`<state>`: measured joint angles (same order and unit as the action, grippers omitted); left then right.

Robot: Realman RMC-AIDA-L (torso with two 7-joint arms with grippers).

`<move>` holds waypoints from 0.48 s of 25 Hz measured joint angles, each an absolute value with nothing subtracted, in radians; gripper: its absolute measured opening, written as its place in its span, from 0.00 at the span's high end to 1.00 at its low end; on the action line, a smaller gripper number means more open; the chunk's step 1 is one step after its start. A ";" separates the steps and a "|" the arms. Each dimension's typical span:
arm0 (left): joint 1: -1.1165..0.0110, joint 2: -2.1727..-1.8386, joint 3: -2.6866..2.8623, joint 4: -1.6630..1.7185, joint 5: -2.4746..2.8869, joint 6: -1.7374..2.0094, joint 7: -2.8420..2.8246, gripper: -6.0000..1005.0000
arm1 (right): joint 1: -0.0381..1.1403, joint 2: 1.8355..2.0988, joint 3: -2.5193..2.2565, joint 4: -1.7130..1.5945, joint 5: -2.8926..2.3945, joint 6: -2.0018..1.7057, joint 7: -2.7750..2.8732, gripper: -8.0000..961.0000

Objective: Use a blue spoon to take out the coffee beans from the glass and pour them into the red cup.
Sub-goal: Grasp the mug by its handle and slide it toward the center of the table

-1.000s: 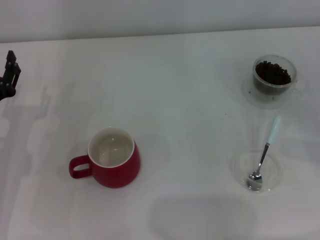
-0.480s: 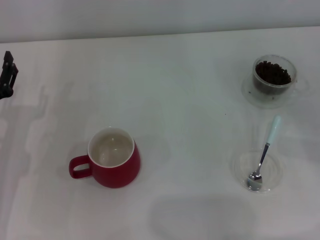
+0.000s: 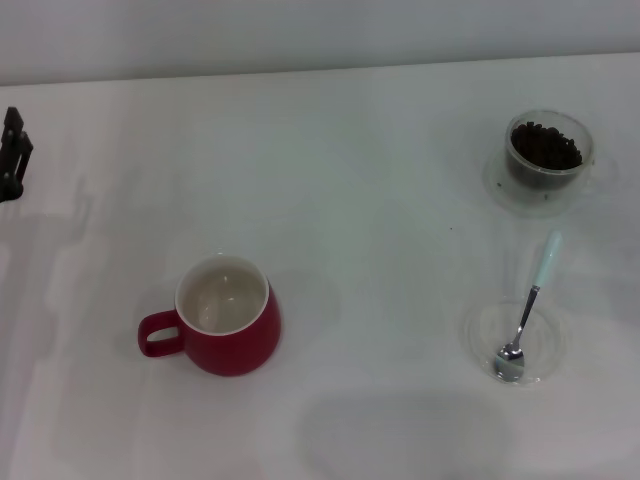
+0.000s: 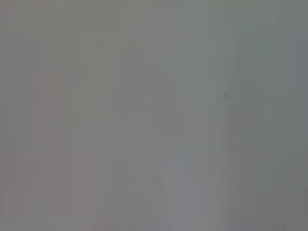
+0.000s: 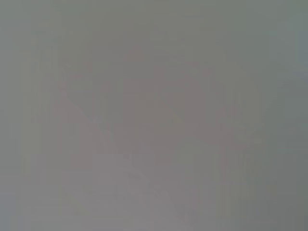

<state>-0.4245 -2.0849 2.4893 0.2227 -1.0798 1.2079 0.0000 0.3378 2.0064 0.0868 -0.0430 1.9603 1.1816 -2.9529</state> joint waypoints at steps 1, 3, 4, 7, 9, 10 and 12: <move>-0.418 -2.085 2.491 0.224 -1.079 1.210 0.000 0.32 | 0.336 2.006 0.086 -0.043 1.960 1.181 -2.953 0.10; -0.401 -2.086 2.502 0.229 -1.072 1.218 0.000 0.32 | 0.335 2.006 0.084 -0.043 1.959 1.181 -2.953 0.10; -0.390 -2.086 2.511 0.230 -1.064 1.225 0.000 0.32 | 0.335 2.006 0.083 -0.042 1.958 1.182 -2.953 0.10; -0.349 -2.087 2.540 0.240 -1.046 1.253 0.000 0.32 | 0.333 2.006 0.082 -0.038 1.956 1.184 -2.953 0.10; -0.317 -2.087 2.551 0.249 -1.041 1.284 0.000 0.32 | 0.331 2.006 0.082 -0.034 1.956 1.185 -2.953 0.10; -0.302 -2.087 2.553 0.253 -1.037 1.297 0.000 0.32 | 0.330 2.006 0.084 -0.032 1.956 1.185 -2.953 0.10; -0.270 -2.087 2.554 0.266 -1.024 1.318 0.000 0.32 | 0.330 2.006 0.087 -0.031 1.958 1.186 -2.949 0.10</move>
